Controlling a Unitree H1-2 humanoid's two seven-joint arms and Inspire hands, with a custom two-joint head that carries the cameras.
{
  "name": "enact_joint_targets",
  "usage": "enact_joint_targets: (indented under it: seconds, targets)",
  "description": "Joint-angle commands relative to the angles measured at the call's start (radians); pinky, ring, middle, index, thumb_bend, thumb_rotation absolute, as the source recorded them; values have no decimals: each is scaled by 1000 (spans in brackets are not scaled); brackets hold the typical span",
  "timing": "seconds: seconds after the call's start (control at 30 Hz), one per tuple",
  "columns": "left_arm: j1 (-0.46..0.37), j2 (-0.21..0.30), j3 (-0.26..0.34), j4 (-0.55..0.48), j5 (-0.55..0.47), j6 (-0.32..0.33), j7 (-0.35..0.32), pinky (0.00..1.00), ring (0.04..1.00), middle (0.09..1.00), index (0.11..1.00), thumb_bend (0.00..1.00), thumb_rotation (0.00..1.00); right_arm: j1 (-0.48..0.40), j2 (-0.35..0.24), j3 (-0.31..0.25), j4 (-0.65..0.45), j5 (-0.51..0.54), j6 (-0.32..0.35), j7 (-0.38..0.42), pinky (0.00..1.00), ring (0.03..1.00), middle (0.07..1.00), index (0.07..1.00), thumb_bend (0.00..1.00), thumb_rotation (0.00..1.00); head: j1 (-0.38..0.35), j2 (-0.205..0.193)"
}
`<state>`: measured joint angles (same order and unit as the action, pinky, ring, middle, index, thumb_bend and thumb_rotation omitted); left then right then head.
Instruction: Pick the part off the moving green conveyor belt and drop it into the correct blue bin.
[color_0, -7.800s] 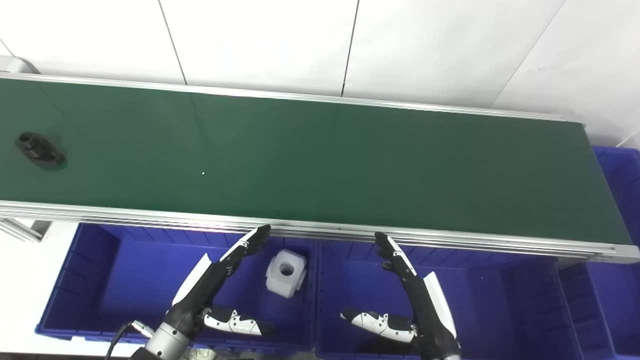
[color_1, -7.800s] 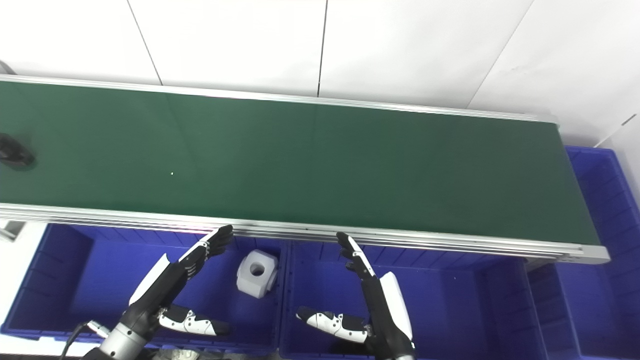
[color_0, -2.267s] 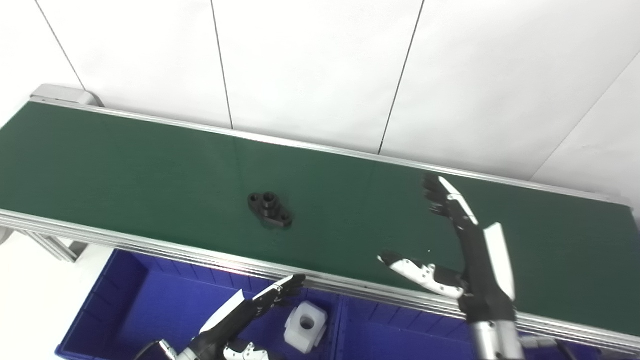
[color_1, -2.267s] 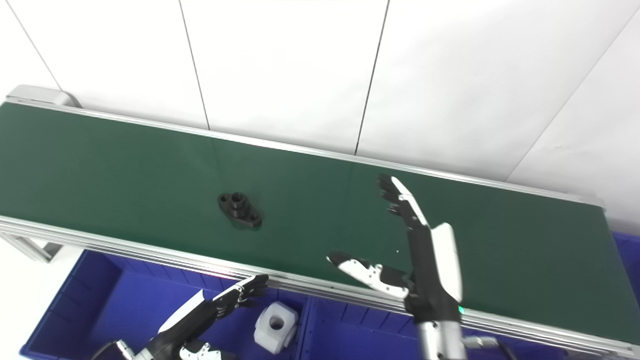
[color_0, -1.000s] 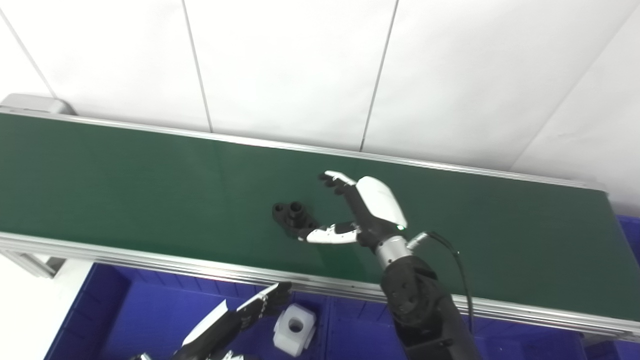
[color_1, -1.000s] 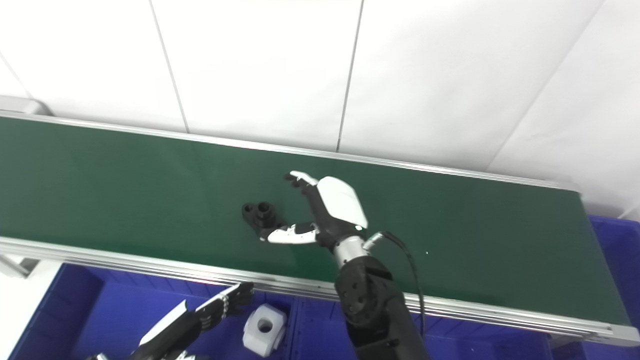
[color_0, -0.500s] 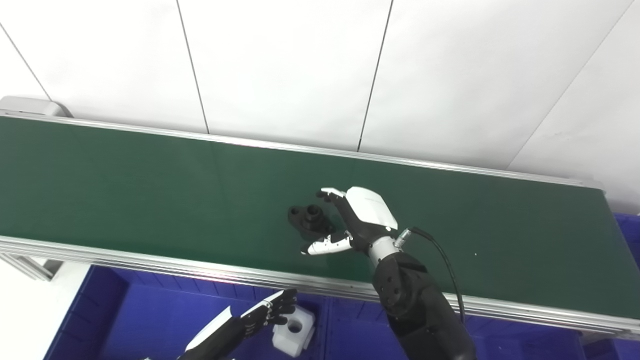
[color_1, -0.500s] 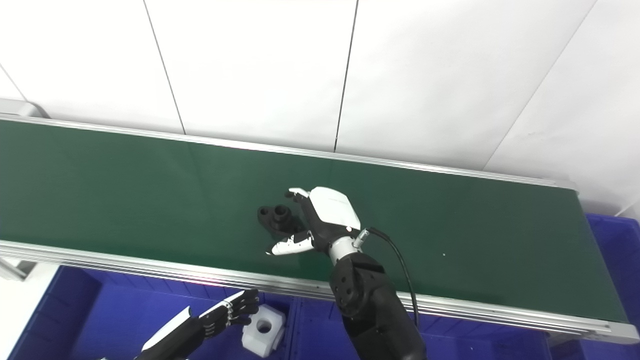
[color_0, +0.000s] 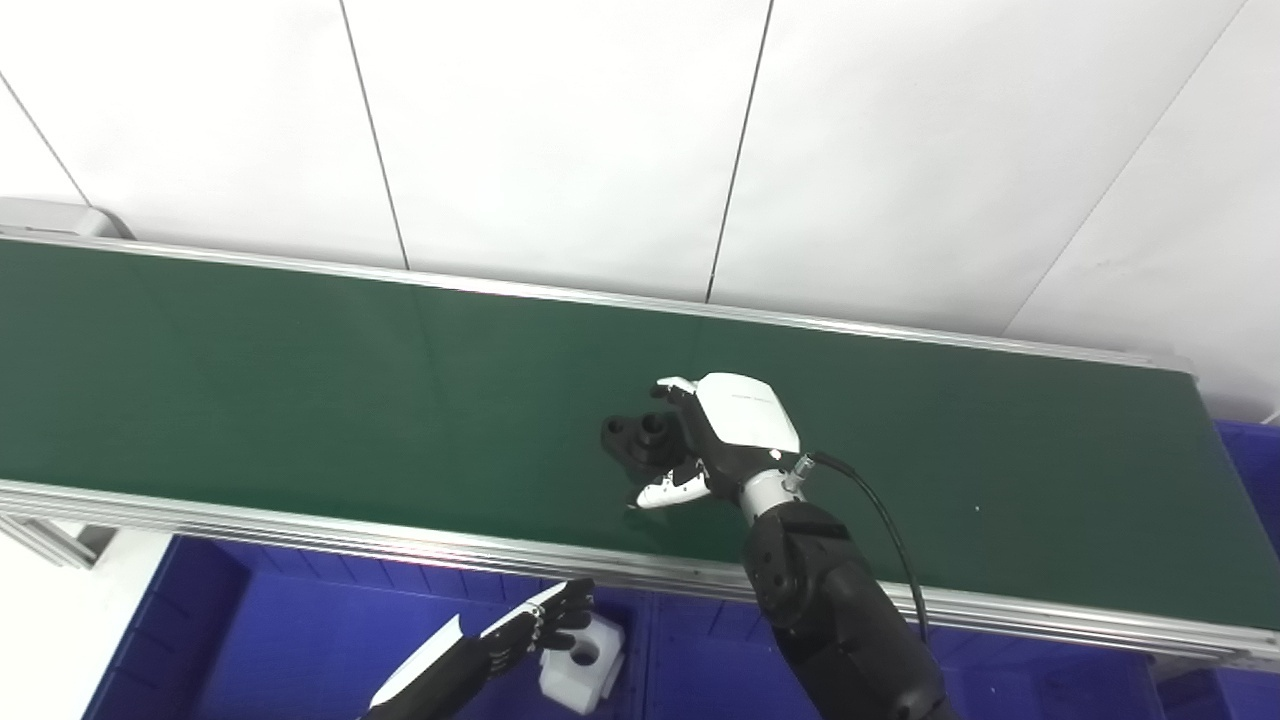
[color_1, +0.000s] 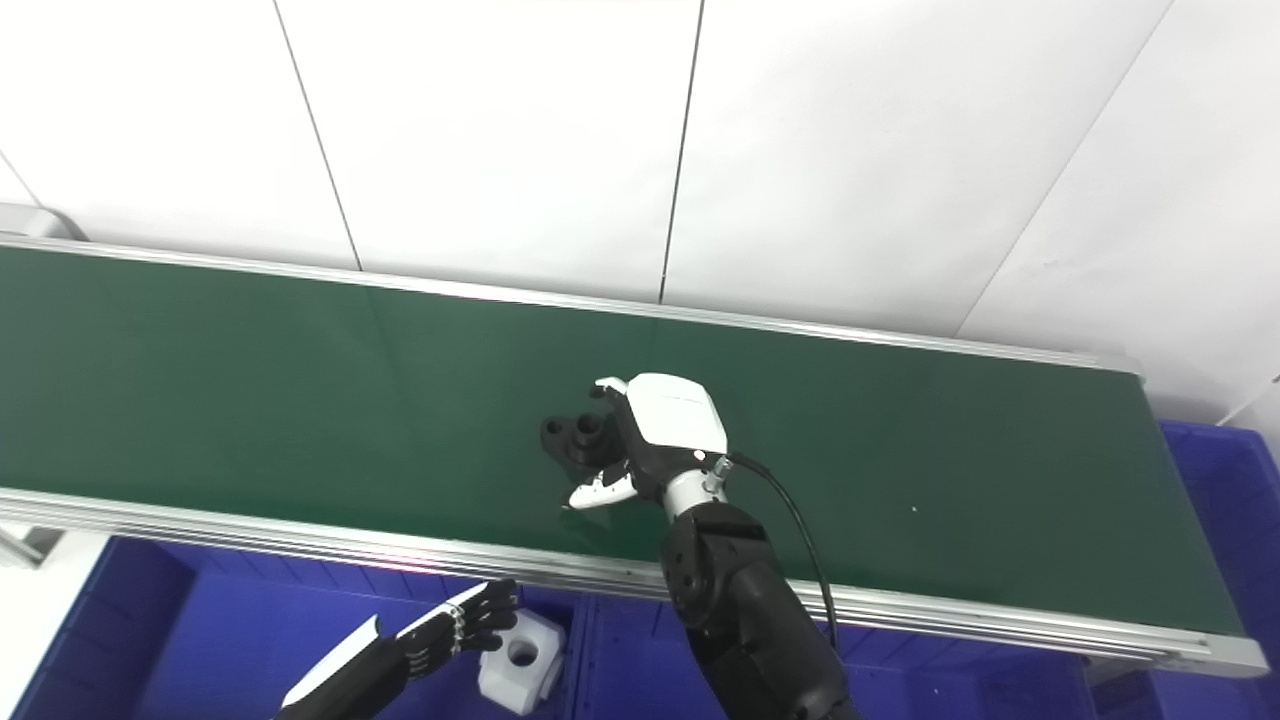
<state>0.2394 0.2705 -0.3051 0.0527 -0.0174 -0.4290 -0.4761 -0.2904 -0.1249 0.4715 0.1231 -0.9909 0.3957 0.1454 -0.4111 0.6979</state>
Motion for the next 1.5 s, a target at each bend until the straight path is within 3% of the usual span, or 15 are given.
enact_joint_targets:
  seconds: [0.0, 0.07, 0.13, 0.17, 0.2, 0.27, 0.4, 0.87, 1.0, 1.17, 1.3, 1.37, 1.47]
  targets:
    - [2, 2, 3, -30, -16, -39, 5, 861, 911, 944, 954, 714, 750, -3, 1, 15, 9, 16, -29, 3, 621, 650, 689, 730, 671, 198, -1, 2]
    - [2, 0, 4, -32, -12, -40, 7, 859, 910, 944, 955, 711, 754, 3, -4, 18, 15, 18, -37, -16, 526, 563, 619, 689, 644, 131, 0, 5]
    - [3, 1, 4, -34, -10, -40, 8, 863, 911, 944, 955, 710, 754, 9, -11, 26, 23, 16, -49, -39, 420, 481, 557, 572, 563, 128, 2, 7]
    - [4, 2, 4, -37, -12, -40, 7, 863, 911, 944, 956, 710, 753, 14, -16, 31, 26, 11, -55, -50, 397, 463, 544, 544, 544, 129, 2, 10]
    - [4, 3, 4, -39, -14, -40, 5, 864, 913, 945, 957, 702, 747, 16, -19, 36, 29, 9, -58, -58, 303, 373, 474, 514, 524, 129, 2, 10]
    - [4, 3, 4, -42, -19, -39, 4, 862, 911, 944, 956, 698, 739, 19, -27, 48, 34, 5, -58, -62, 249, 323, 432, 497, 512, 127, 2, 11]
    - [5, 5, 7, -48, -13, -38, 8, 846, 902, 938, 950, 702, 738, 24, -43, 68, 28, 3, -53, -56, 247, 321, 474, 489, 525, 8, 1, 16]
    - [5, 4, 8, -55, -17, -35, 8, 846, 902, 936, 947, 698, 715, 66, -66, 77, -63, -3, -32, -41, 210, 282, 475, 491, 527, 0, 4, 27]
    - [10, 1, 8, -64, -7, -36, 17, 833, 896, 934, 946, 695, 710, 117, -66, 52, -170, -2, -18, -41, 230, 304, 477, 492, 527, 0, 5, 36]
    - [15, 2, 4, -85, -15, -19, 19, 825, 895, 938, 947, 693, 699, 216, -69, 1, -386, -13, -13, -24, 206, 289, 477, 490, 526, 0, 16, 53]
    - [18, -1, 2, -99, -25, -12, 22, 821, 893, 939, 947, 677, 678, 298, -63, -45, -544, -27, -7, 13, 275, 354, 481, 490, 525, 0, 26, 67]
    - [21, -4, 4, -106, -18, -12, 28, 820, 891, 934, 942, 676, 677, 338, -54, -70, -596, -22, -16, 10, 272, 369, 440, 530, 518, 0, 34, 74]
    - [26, -7, 5, -122, -15, 3, 34, 820, 890, 932, 939, 685, 684, 400, -50, -97, -664, -24, -34, 10, 260, 343, 477, 493, 524, 0, 43, 89]
